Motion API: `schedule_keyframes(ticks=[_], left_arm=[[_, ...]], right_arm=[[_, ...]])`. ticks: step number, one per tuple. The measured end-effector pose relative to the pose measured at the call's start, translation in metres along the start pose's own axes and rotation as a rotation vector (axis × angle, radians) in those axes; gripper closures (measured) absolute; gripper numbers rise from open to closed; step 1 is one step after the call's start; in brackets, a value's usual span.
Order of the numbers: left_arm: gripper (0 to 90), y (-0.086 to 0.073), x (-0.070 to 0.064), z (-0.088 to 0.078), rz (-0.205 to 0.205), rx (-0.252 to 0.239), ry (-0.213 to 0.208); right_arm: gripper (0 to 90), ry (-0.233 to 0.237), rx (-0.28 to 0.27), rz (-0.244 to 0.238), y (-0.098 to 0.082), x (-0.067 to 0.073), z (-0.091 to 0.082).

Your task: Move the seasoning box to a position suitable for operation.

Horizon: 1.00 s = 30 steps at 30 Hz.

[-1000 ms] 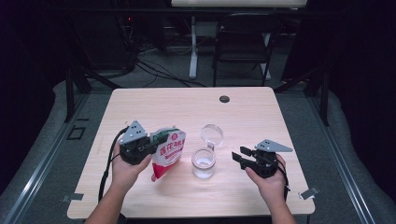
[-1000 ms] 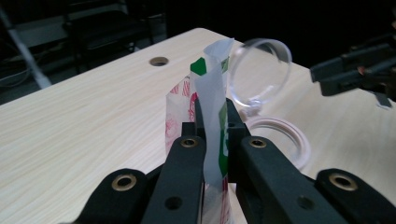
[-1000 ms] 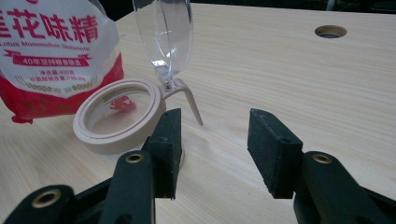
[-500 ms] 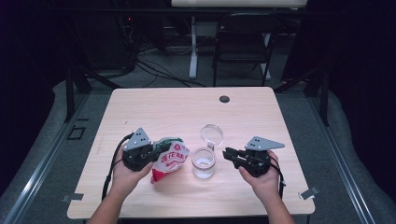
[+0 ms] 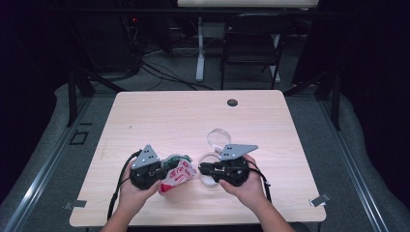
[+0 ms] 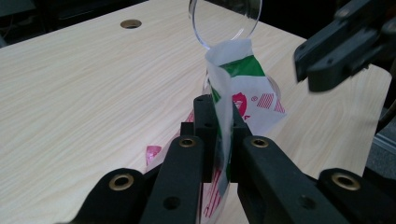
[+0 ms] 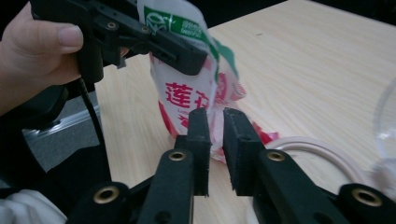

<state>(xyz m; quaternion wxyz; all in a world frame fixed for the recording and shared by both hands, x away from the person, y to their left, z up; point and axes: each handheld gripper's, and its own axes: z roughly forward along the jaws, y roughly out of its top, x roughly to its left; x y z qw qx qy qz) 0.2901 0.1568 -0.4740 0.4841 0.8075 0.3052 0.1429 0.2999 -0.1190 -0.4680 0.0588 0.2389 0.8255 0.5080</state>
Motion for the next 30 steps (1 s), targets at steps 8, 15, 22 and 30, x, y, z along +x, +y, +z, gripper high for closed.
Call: schedule_keyframes(ticks=[8,15,22,30], left_arm=[[87.4,-0.007,-0.002,-0.007,-0.029,-0.029,0.002],[81.1,-0.012,-0.005,-0.006,-0.019,-0.032,0.019],[55.6,-0.023,0.003,0.001,-0.06,-0.036,0.031],[45.0,-0.039,0.011,0.012,-0.131,-0.032,-0.001]], right_arm=[[77.3,0.02,0.053,-0.031,0.001,0.005,0.023],[88.4,0.017,0.099,-0.057,-0.002,0.006,0.04],[90.0,0.008,0.094,-0.067,-0.001,0.004,0.041],[90.0,0.016,0.085,-0.049,0.0,-0.002,0.04]])
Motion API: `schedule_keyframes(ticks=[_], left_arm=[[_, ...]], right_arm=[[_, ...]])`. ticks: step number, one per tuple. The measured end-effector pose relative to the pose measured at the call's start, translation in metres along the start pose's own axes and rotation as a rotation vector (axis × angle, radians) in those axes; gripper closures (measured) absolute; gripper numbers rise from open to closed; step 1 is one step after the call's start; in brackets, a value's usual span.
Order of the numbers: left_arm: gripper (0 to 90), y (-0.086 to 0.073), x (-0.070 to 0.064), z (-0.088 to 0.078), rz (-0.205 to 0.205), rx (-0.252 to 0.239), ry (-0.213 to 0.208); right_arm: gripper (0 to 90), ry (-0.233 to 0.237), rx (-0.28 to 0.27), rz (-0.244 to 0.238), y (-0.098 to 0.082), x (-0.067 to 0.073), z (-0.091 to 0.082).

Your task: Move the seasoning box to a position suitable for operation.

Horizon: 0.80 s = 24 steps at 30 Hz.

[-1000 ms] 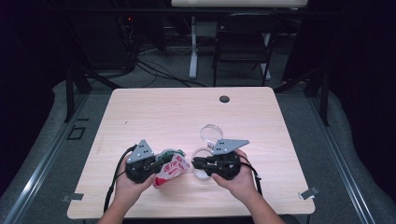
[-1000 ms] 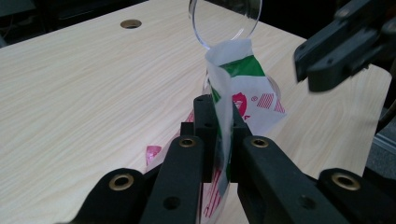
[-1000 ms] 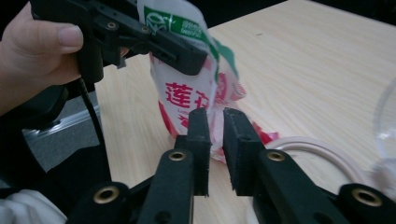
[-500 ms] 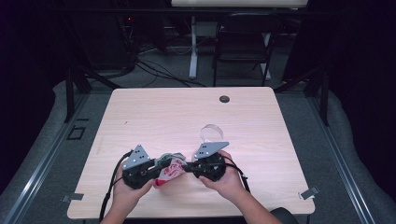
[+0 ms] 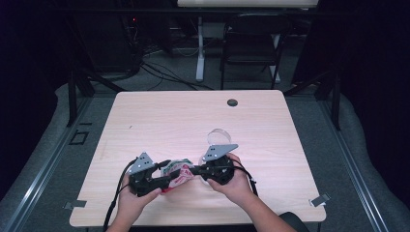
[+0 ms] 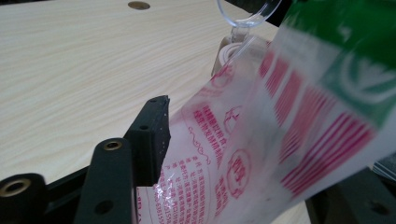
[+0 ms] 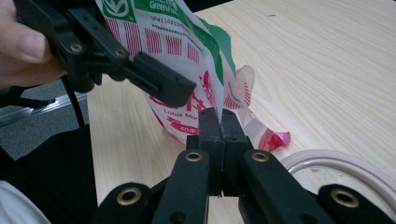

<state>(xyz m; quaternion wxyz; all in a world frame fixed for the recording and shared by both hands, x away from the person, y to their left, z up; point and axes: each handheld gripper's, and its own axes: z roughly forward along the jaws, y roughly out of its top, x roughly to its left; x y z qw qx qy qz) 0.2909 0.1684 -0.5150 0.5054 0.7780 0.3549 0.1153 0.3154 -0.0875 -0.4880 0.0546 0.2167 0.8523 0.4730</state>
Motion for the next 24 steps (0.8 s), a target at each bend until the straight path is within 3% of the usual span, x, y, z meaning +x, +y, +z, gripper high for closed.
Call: schedule_keyframes(ticks=[3,5,10,17,24], left_arm=[[43.5,-0.009,0.004,0.006,-0.013,0.007,-0.012],[42.2,-0.01,0.005,0.009,0.002,0.051,-0.007],[37.6,-0.017,0.006,0.019,0.026,0.104,0.001],[29.2,-0.027,0.009,0.026,0.069,0.109,0.044],[26.0,-0.034,0.01,0.034,0.126,0.155,0.068]], right_arm=[[90.0,0.0,-0.004,0.003,0.0,-0.001,0.0],[90.0,-0.002,-0.001,0.004,0.0,-0.002,0.0],[90.0,0.0,-0.004,0.007,0.0,-0.002,0.0],[90.0,-0.001,-0.002,0.008,-0.001,-0.003,0.0],[90.0,0.003,-0.002,0.015,-0.001,-0.004,0.001]])
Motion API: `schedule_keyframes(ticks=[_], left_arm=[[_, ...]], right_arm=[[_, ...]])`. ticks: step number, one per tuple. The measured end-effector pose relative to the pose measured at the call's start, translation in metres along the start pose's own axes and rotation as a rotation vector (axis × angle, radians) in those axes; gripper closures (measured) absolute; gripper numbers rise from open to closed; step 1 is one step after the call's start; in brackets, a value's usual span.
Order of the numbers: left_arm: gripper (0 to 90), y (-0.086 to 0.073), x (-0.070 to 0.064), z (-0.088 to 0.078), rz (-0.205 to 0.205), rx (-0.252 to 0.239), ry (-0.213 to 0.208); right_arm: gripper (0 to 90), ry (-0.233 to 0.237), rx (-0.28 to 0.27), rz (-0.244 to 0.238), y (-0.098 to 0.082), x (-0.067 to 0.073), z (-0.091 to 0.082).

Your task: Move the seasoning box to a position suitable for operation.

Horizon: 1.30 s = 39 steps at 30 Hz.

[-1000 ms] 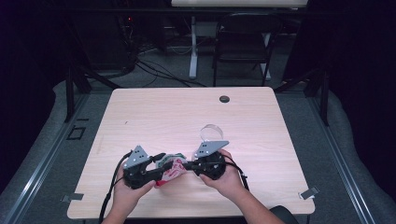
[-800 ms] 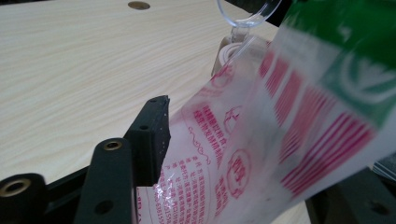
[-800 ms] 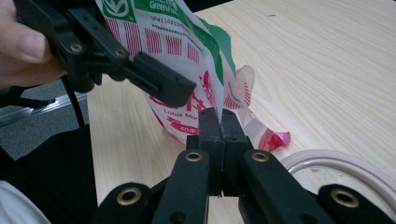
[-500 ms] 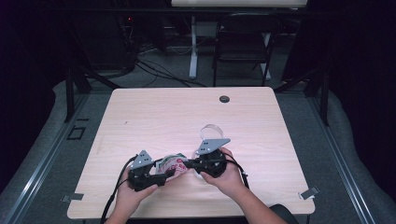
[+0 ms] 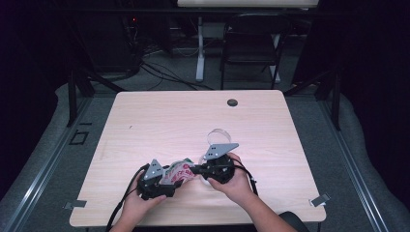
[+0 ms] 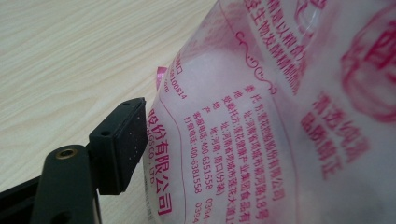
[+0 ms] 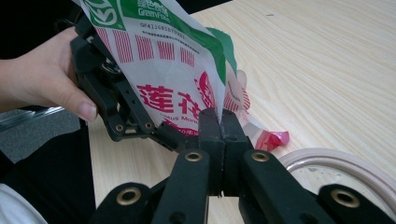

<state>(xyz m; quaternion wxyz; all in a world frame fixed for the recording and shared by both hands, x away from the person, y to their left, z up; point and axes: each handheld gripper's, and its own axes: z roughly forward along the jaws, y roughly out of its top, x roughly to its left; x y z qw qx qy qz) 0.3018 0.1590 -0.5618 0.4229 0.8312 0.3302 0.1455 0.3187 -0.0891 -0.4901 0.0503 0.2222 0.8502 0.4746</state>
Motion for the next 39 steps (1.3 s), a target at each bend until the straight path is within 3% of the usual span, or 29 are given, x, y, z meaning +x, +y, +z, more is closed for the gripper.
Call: schedule_keyframes(ticks=[8,13,19,26,31,33,39], left_arm=[[22.4,-0.004,0.004,0.007,-0.007,-0.003,-0.011],[20.7,-0.008,0.007,0.012,-0.032,0.021,-0.03],[20.7,-0.01,0.006,0.017,-0.01,0.036,-0.023],[21.2,-0.013,0.002,0.025,0.063,0.096,0.018],[22.1,-0.013,0.004,0.027,0.046,0.123,0.02],[21.7,-0.013,0.006,0.028,0.02,0.129,0.012],[20.6,-0.013,0.006,0.028,0.025,0.131,0.011]], right_arm=[[90.0,-0.001,-0.003,0.003,0.0,0.0,0.0],[90.0,-0.003,-0.005,0.003,-0.001,0.0,0.001],[90.0,-0.005,-0.001,0.004,-0.002,-0.001,0.001],[90.0,-0.008,0.0,0.006,-0.002,-0.001,0.001],[90.0,-0.004,-0.007,0.012,-0.002,-0.001,0.001],[90.0,-0.004,-0.004,0.006,-0.002,-0.001,0.001],[90.0,-0.004,-0.008,0.01,-0.002,-0.001,0.002]])
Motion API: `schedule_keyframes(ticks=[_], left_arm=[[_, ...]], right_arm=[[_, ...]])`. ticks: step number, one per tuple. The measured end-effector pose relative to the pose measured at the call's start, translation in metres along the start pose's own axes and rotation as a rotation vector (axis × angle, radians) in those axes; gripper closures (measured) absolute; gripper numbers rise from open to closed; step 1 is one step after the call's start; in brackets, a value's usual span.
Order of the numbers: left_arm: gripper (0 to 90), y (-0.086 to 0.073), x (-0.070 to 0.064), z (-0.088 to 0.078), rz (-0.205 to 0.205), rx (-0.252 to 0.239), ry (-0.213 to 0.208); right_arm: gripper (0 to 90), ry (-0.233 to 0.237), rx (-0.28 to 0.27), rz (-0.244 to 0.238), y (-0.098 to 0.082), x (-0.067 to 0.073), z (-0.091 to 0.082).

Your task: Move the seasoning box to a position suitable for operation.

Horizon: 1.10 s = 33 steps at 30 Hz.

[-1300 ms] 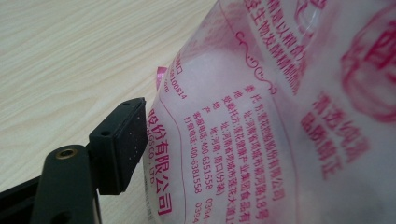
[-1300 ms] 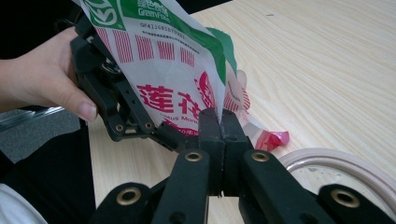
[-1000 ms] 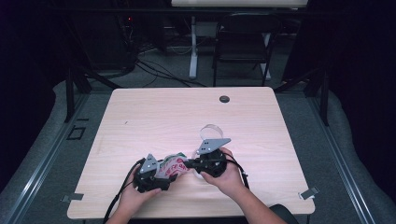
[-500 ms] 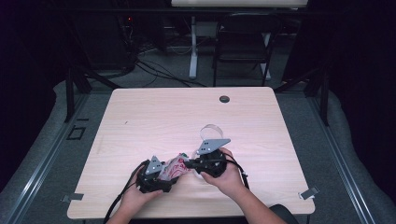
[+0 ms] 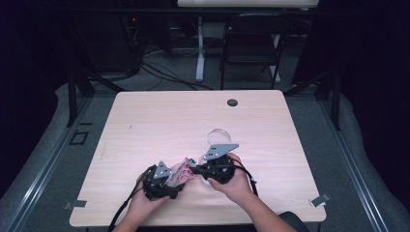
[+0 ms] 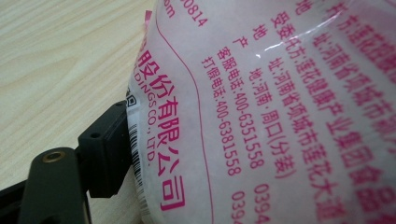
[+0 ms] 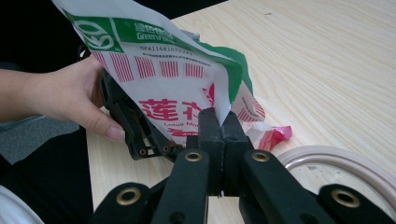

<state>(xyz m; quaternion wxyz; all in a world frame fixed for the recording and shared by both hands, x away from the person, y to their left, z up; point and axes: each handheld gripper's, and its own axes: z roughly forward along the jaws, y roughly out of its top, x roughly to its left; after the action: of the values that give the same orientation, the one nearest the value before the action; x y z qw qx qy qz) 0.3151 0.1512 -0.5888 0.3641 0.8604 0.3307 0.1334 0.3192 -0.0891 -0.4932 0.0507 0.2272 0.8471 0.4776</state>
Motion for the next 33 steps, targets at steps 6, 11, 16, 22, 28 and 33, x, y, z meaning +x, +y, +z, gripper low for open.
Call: schedule_keyframes(ticks=[6,11,16,22,28,33], left_arm=[[18.1,0.0002,-0.0004,0.0002,0.006,0.007,-0.007],[17.8,0.0009,-0.0015,0.001,-0.006,0.008,0.001],[16.3,0.0016,-0.0025,0.0019,-0.011,0.01,0.007],[15.3,0.002,-0.002,0.0022,-0.011,0.013,-0.001],[22.9,0.0016,-0.0019,0.0012,-0.022,0.004,0.01],[32.8,0.0008,-0.001,-0.0004,-0.04,-0.018,0.032]], right_arm=[[90.0,0.0,0.002,-0.002,-0.0002,0.0,0.0004],[90.0,0.002,0.004,-0.003,-0.0002,-0.0002,0.001],[90.0,-0.001,0.005,-0.004,-0.0002,-0.0001,0.0013],[90.0,-0.005,0.007,-0.007,-0.0003,0.0007,0.0014],[90.0,-0.006,0.004,-0.007,-0.0003,0.0007,0.0011],[90.0,-0.01,0.002,-0.008,-0.0001,0.0007,-0.0007]])
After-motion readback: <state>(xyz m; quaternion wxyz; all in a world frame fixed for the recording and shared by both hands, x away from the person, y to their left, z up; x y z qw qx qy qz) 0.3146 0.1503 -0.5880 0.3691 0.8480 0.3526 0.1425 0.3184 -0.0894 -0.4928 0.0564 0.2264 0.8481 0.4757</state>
